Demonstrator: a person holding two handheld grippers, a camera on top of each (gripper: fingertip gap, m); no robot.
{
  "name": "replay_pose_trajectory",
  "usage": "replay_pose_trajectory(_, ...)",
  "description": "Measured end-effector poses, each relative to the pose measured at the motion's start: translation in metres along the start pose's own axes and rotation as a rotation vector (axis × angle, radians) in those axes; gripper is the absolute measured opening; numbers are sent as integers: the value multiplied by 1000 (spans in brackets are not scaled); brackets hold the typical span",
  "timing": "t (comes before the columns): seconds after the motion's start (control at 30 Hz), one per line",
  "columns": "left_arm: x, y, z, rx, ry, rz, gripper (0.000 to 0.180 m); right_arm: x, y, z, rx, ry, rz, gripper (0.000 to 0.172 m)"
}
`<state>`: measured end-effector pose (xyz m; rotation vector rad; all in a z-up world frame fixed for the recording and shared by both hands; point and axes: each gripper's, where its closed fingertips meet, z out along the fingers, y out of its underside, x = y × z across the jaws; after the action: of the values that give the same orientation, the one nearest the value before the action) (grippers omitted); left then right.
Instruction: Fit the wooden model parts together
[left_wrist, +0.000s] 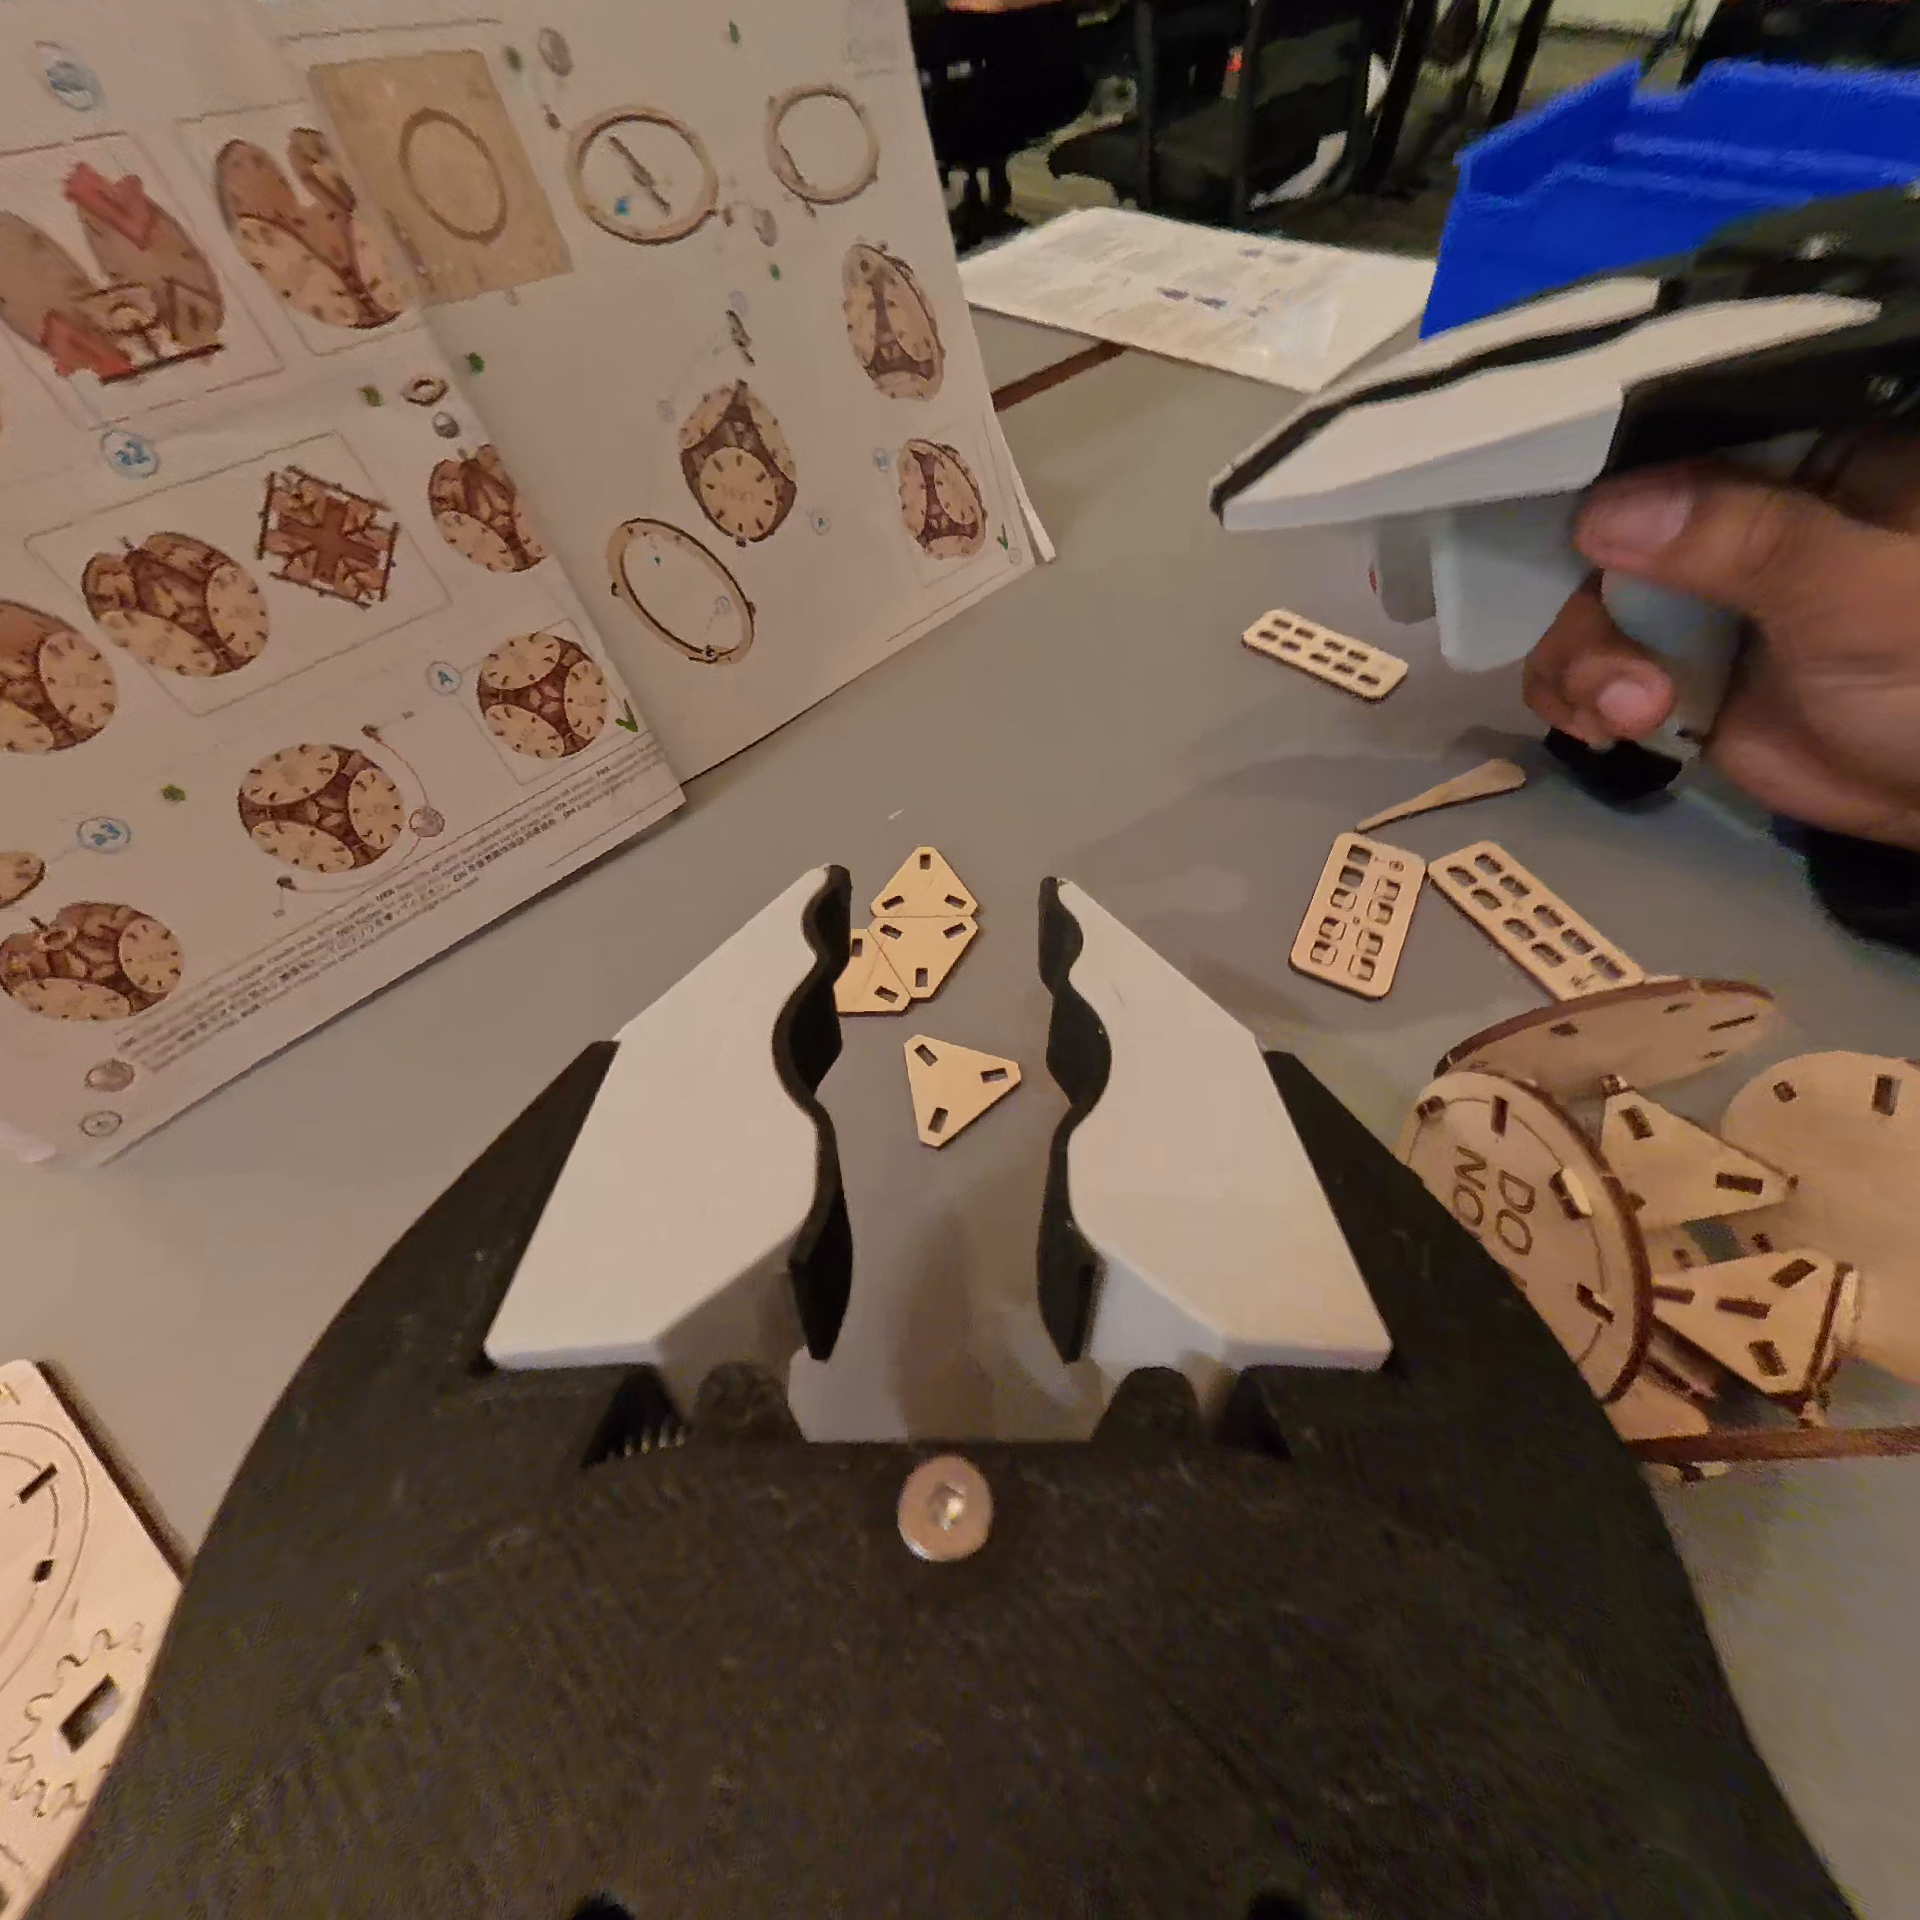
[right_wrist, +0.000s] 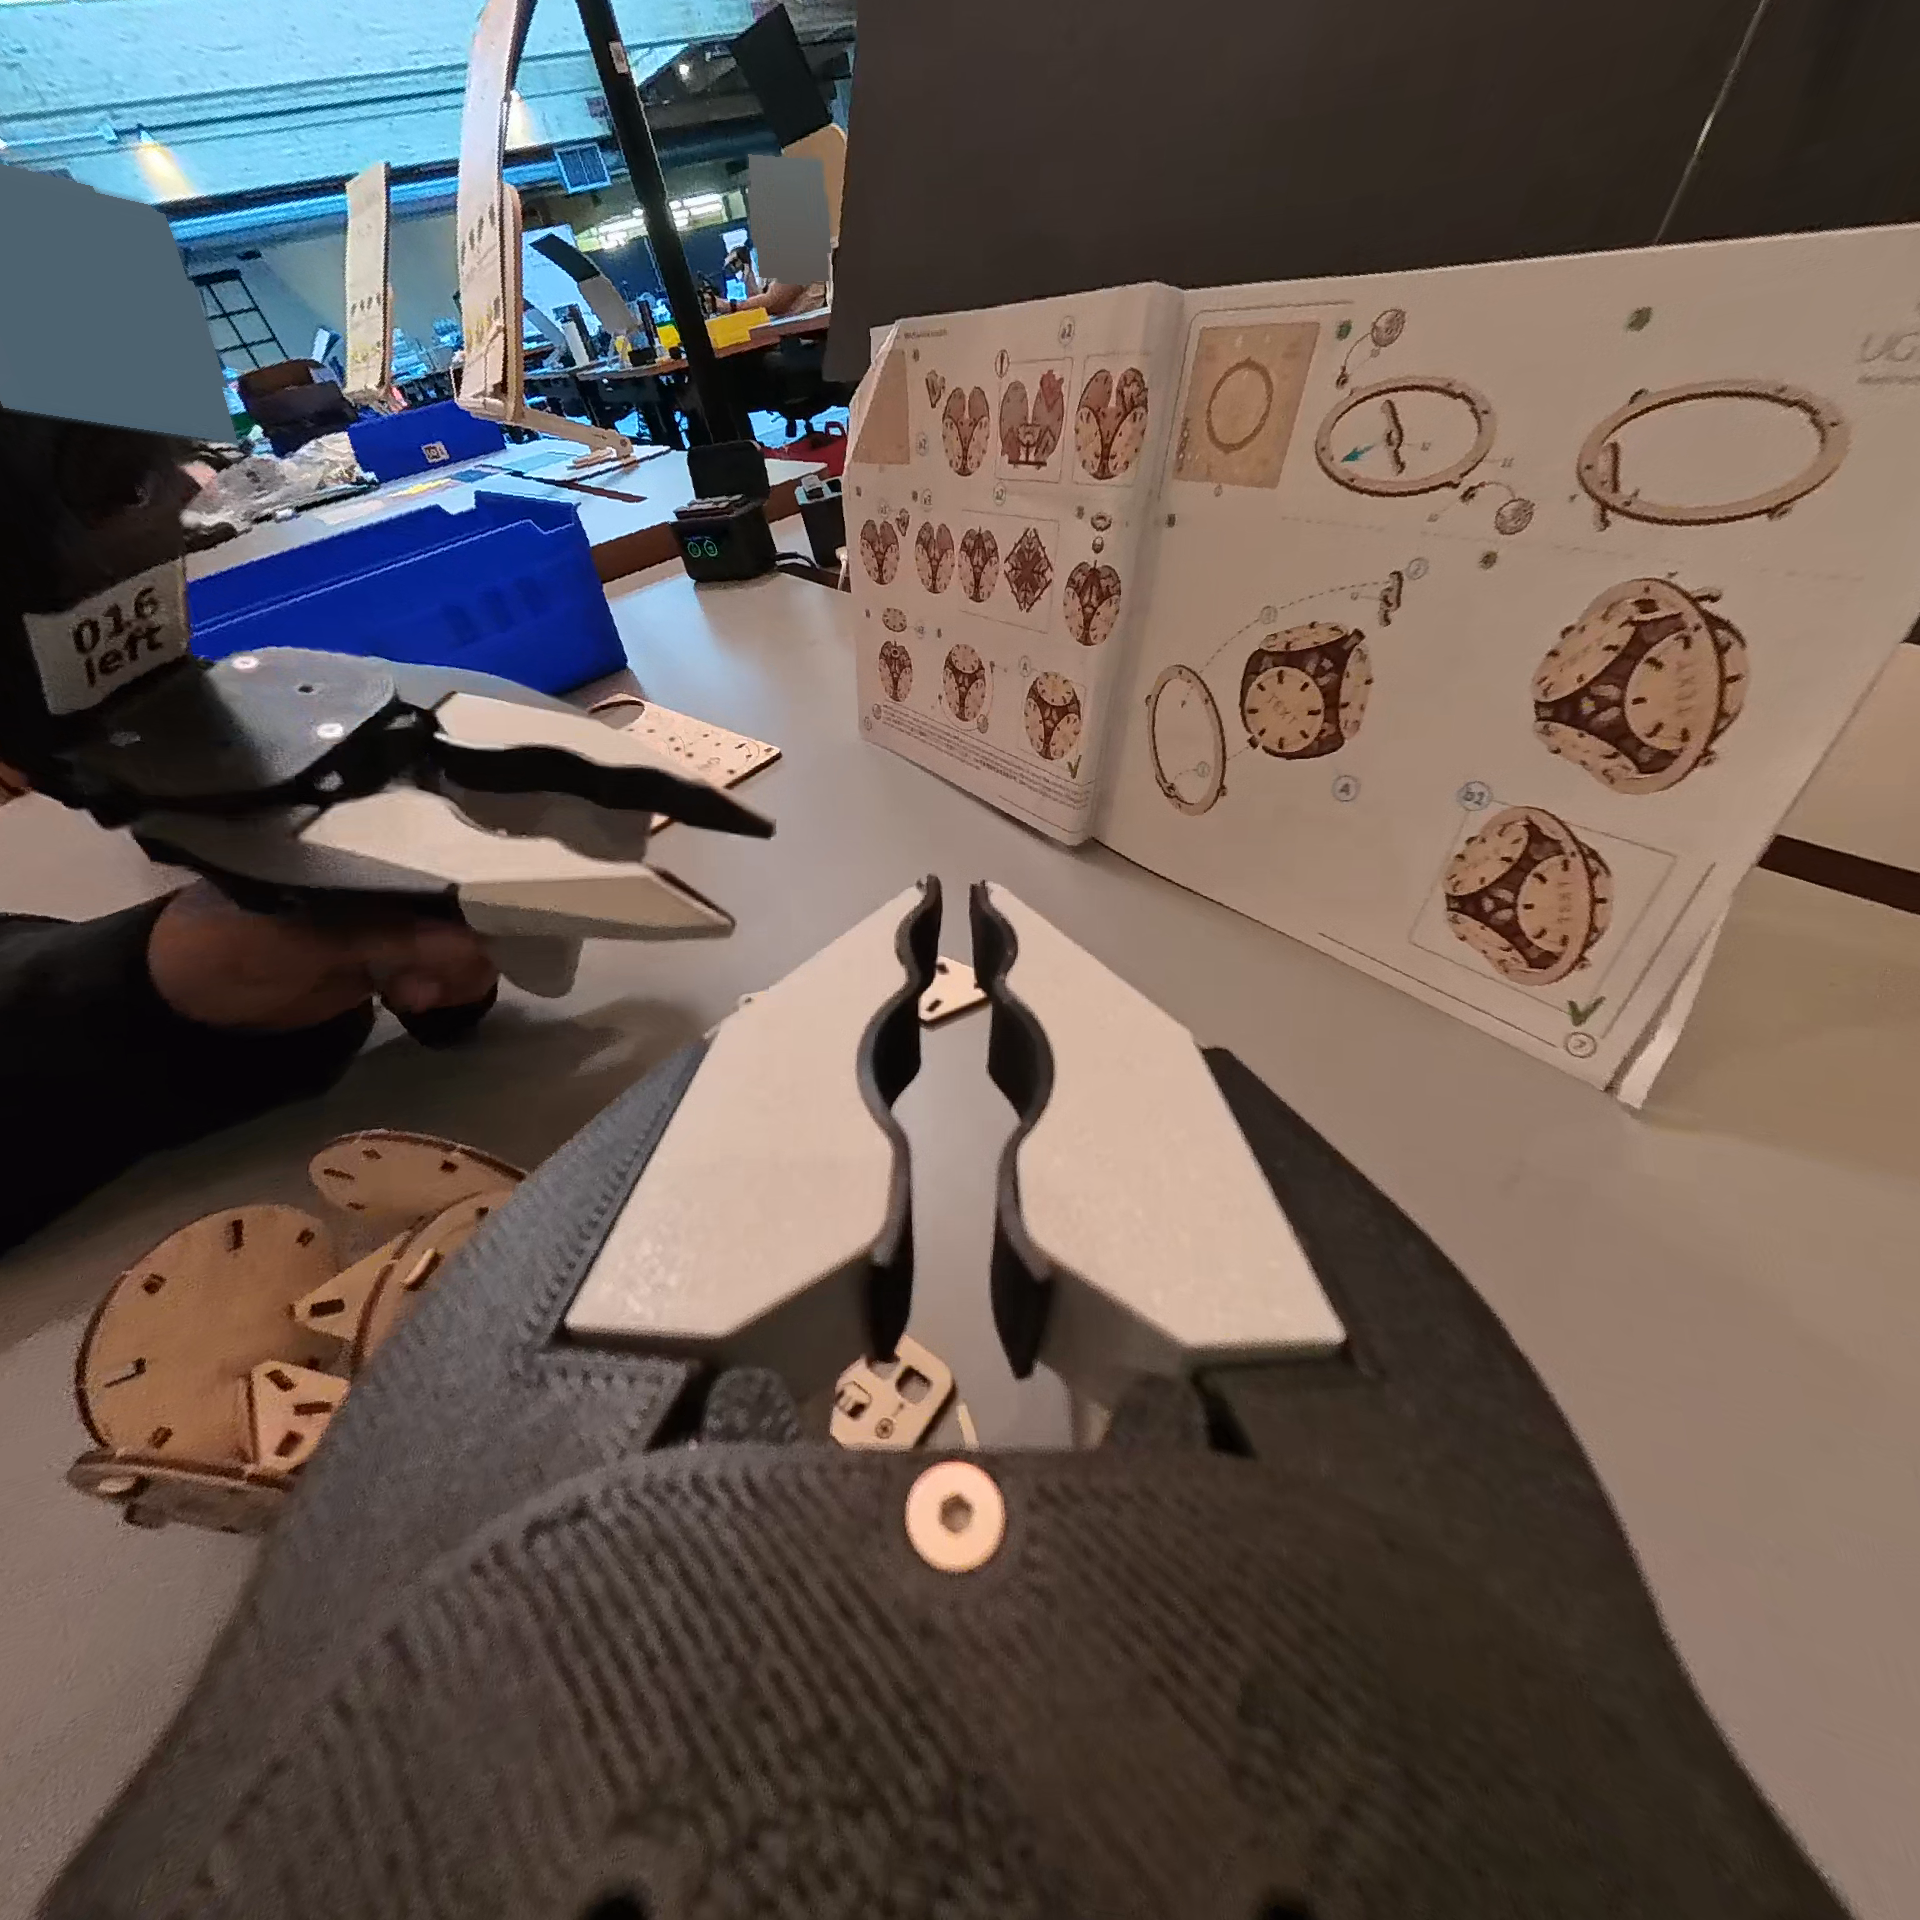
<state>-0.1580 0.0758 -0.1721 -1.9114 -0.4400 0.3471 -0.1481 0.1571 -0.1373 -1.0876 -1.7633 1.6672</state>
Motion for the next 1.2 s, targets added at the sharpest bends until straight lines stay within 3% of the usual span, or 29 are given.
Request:
replay_pose_trajectory(0.3, 17, 13, 10, -96, -56, 230, 35, 2, 5, 3, -12, -5, 19, 4)
replay_pose_trajectory(1.0, 20, 18, 13, -125, -72, 289, 35, 8, 17, 7, -95, 41, -36, 5)
replay_pose_trajectory(1.2, 19, 18, 14, -127, -67, 277, 35, 3, 37, 19, -232, 52, -110, 7)
